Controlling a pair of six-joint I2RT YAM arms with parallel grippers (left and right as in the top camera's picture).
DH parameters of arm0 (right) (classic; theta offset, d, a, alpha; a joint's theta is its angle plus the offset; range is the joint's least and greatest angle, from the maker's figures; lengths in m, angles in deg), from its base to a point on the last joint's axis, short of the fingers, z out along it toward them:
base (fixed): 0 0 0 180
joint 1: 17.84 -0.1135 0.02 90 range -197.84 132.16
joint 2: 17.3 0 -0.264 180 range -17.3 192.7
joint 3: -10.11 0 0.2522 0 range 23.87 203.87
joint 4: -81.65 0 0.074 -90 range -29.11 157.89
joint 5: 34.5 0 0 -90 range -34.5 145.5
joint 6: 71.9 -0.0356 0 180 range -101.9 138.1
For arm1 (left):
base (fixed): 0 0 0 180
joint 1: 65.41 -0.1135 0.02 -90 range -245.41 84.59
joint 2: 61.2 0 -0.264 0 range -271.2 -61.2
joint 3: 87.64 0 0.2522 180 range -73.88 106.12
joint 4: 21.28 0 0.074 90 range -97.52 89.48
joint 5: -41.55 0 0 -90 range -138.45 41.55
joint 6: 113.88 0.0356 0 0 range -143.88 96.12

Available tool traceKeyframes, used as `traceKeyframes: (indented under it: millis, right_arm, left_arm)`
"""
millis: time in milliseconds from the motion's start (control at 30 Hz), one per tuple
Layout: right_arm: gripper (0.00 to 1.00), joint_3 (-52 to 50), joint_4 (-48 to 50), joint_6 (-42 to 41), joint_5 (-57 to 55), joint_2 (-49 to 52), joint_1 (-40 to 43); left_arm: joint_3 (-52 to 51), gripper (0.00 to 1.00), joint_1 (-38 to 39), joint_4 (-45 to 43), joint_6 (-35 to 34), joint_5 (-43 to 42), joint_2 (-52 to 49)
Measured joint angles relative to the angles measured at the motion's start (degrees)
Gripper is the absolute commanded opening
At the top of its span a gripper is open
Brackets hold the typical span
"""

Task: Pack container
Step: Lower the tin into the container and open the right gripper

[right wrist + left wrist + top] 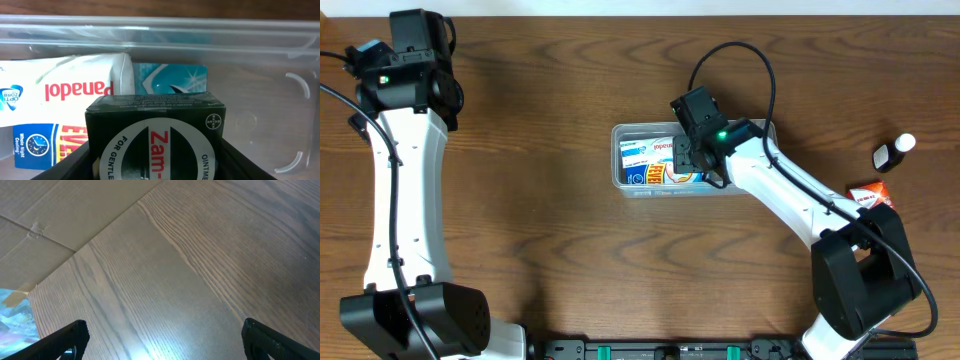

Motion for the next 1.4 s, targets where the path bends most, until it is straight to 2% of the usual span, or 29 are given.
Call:
traceKeyframes:
  millis: [367, 1000, 1033, 1100, 1200, 1400]
  right_arm:
    - [0.59, 0.0, -3.7, -2.8, 0.1, 0.0, -1.2]
    - [0.6, -2.5, -3.2, -3.3, 0.2, 0.0, -1.9]
    - [0.63, -2.5, -3.0, -3.3, 0.2, 0.0, -1.9]
    - [0.75, -2.6, -2.9, -3.5, 0.3, 0.0, -1.9]
    - [0.87, -2.6, -2.7, -3.7, 0.5, 0.0, -1.9]
    - [0.88, -2.6, -2.3, -3.7, 0.5, 0.0, -1.9]
  left_arm:
    - [0.0, 0.98, 0.0, 0.0, 0.0, 0.0, 0.0]
    - [0.0, 0.98, 0.0, 0.0, 0.0, 0.0, 0.0]
    - [0.0, 0.98, 0.0, 0.0, 0.0, 0.0, 0.0]
    - [0.0, 0.98, 0.0, 0.0, 0.0, 0.0, 0.0]
    - [0.0, 0.98, 0.0, 0.0, 0.0, 0.0, 0.0]
    - [0.0, 0.98, 0.0, 0.0, 0.0, 0.0, 0.0]
